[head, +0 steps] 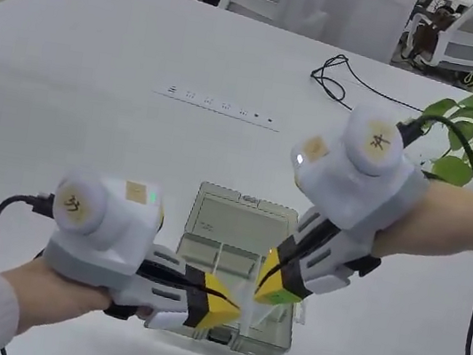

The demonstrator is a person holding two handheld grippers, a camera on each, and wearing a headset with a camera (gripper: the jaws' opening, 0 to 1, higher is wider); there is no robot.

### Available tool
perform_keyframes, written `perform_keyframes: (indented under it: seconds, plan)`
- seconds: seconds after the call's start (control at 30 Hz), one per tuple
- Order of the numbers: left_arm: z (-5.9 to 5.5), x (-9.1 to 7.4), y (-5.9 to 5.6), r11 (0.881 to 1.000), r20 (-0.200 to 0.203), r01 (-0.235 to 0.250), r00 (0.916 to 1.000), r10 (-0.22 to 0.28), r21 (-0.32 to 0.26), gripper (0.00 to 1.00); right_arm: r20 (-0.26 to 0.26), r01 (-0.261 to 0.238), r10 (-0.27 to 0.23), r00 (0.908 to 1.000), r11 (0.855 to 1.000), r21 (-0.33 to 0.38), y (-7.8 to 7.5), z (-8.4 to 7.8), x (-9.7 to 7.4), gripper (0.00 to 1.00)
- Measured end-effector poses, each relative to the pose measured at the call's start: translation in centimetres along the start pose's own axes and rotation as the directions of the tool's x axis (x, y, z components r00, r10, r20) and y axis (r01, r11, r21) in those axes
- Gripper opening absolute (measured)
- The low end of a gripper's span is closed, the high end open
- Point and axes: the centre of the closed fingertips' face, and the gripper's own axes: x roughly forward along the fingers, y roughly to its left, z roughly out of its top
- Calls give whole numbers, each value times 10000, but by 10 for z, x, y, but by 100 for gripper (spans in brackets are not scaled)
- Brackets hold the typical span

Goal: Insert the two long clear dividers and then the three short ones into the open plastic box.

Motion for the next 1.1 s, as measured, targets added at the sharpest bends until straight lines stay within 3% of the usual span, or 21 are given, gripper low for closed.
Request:
perform_keyframes:
  seconds: [0.23,0.7,1.1]
  plan:
    - [-4,-2,3,9998,-183,-169,9997,168,-59,0,-458,51,-55,9989,10000,-82,-3,3,3,2]
    - [-7,-11,15,9967,-220,-751,9970,745,-292,1,-475,13,-9,9989,10000,95,-12,8,9,2]
    - [-14,-24,40,9763,-341,-2146,9763,2136,-284,45,-1134,951,-861,9898,9926,757,-40,-11,9,2]
